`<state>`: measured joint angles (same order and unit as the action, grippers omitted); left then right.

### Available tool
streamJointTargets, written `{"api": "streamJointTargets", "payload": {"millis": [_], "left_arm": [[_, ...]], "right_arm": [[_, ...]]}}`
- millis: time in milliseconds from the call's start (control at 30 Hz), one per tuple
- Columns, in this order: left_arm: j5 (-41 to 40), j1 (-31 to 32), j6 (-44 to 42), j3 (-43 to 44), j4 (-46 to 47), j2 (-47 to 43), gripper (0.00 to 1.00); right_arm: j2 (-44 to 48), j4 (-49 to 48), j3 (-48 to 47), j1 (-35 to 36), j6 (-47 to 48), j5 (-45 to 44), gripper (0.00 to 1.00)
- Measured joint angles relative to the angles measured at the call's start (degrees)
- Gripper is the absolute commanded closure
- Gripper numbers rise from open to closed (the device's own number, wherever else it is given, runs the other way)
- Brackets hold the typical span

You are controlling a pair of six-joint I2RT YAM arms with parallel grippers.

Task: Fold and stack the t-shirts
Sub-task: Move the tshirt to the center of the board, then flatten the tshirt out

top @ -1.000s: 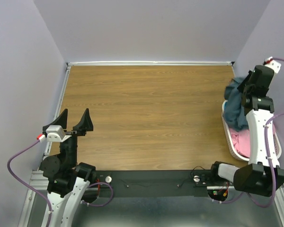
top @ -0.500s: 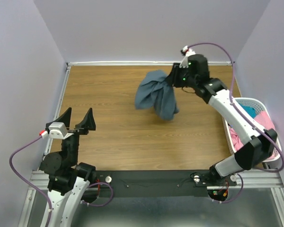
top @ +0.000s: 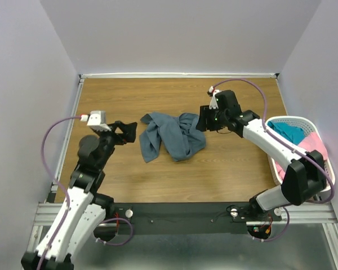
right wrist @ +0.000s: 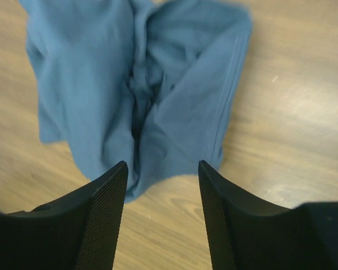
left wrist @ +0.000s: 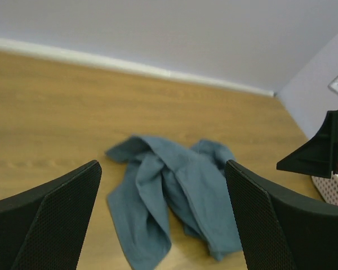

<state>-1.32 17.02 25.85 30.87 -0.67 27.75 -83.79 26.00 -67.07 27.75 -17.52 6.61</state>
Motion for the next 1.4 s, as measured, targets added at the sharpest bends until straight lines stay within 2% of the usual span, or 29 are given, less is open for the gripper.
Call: {"api": "streamJointTargets", "payload": {"millis": [267,500,700,900,1033,1100,1133,1200,1233,1300,1333,1367,1400], "left_arm": [[8.2,0.3,4.5,2.9,-2.9,26.2,0.01],[9.7,3.6,7.0,3.6,-3.5,32.6,0.01],[9.7,3.8,7.9,5.2,-2.6,38.9,0.02],[9.7,3.9,8.2,7.2,-1.0,47.5,0.10],[9.7,4.0,8.1,9.6,-0.2,53.2,0.18],[9.7,4.0,8.0,10.6,0.3,55.3,0.26],[9.7,4.0,8.0,11.0,0.5,55.9,0.35],[9.7,4.0,7.9,11.8,0.7,57.4,0.47],[9.6,4.1,7.9,12.2,0.8,57.9,0.61],[9.4,4.1,7.7,12.9,1.0,59.0,0.77],[9.0,4.1,7.5,13.2,1.0,59.4,0.87],[8.6,4.1,7.6,13.5,1.0,59.9,1.00],[8.3,4.1,7.6,13.8,1.0,60.4,1.00]], "right_arm": [[-3.6,-1.2,6.8,0.0,0.1,4.2,0.41],[-7.0,-3.8,7.5,-0.4,0.8,3.1,0.40],[-11.4,-5.1,7.4,-1.6,0.9,3.4,0.40],[-12.4,-6.9,7.3,-4.9,0.9,5.6,0.40],[-13.6,-7.9,7.1,-6.6,0.9,8.3,0.40],[-14.5,-8.2,6.9,-6.6,0.9,10.0,0.40],[-15.0,-8.4,6.8,-6.6,1.0,11.1,0.40],[-15.8,-8.5,6.6,-6.6,1.1,12.8,0.41],[-16.2,-8.5,6.6,-6.5,1.1,13.5,0.41],[-16.9,-8.6,6.5,-6.5,1.2,14.3,0.55],[-17.2,-8.7,6.5,-6.5,1.4,14.7,0.76],[-17.6,-8.7,6.6,-6.5,1.7,15.1,0.87],[-17.8,-8.7,6.5,-6.5,1.9,15.4,0.95]]}}
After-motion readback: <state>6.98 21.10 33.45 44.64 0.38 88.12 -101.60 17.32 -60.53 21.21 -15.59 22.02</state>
